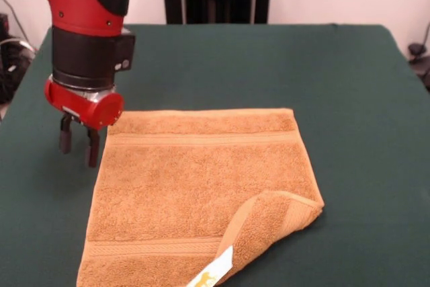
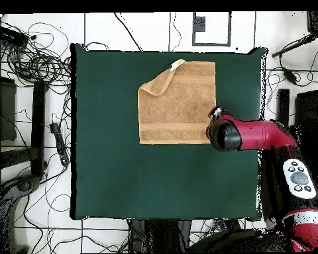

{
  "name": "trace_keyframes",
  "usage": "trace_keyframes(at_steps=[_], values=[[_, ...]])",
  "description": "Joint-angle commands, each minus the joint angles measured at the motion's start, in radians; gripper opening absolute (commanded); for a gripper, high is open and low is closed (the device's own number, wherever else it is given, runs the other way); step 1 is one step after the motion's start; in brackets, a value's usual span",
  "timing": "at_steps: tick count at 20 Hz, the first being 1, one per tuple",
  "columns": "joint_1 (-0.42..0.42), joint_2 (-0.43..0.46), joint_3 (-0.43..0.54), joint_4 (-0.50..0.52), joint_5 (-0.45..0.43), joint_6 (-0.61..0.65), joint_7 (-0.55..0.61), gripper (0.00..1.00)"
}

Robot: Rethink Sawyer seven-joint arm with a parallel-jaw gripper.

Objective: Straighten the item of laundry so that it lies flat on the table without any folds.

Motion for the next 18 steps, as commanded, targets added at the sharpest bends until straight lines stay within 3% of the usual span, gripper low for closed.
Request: trace_keyframes(at_steps=[1, 8, 18], values=[[-0.115, -0.004, 0.149, 0.068, 0.097, 0.224, -0.285, 1.00], [-0.076, -0.045, 0.088, 0.110, 0.139, 0.199, -0.111, 1.00], [-0.057, -0.020, 0.079, 0.078, 0.103, 0.180, -0.117, 1.00]])
